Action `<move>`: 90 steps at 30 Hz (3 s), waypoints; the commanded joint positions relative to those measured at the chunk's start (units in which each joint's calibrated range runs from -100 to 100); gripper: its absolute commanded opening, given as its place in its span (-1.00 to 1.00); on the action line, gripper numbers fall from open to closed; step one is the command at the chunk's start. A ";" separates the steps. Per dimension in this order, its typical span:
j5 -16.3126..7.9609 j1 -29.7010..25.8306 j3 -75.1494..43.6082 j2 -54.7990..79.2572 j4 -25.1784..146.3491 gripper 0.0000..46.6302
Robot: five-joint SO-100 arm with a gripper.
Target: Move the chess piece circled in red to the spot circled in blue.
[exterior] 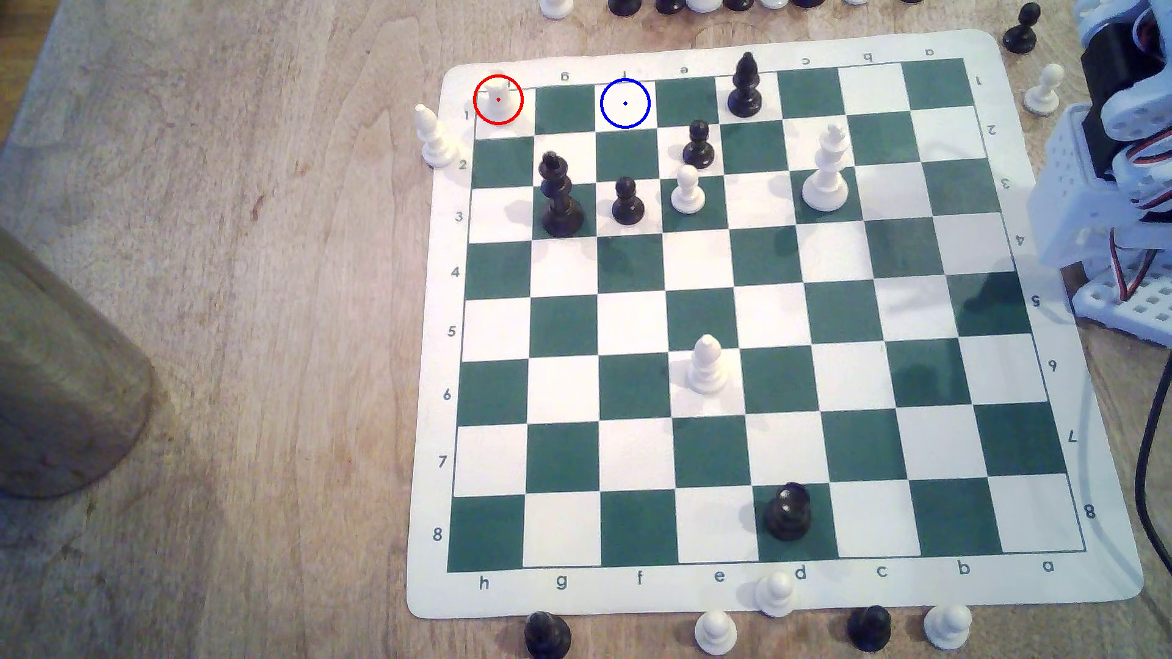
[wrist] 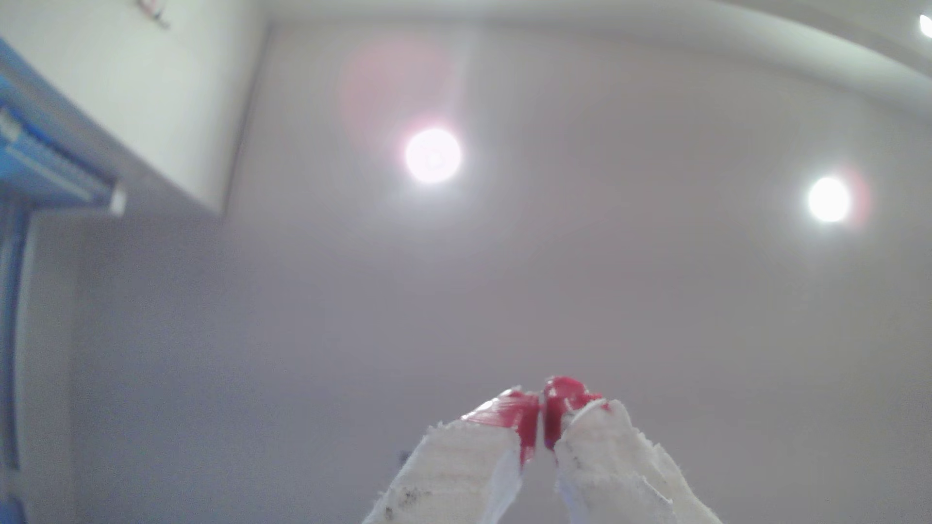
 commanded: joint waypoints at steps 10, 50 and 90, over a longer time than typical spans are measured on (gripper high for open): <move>0.00 4.94 -12.15 -0.03 52.37 -0.99; -4.49 11.75 -63.47 55.15 136.39 -0.72; -9.87 14.25 -105.72 112.79 128.70 -0.26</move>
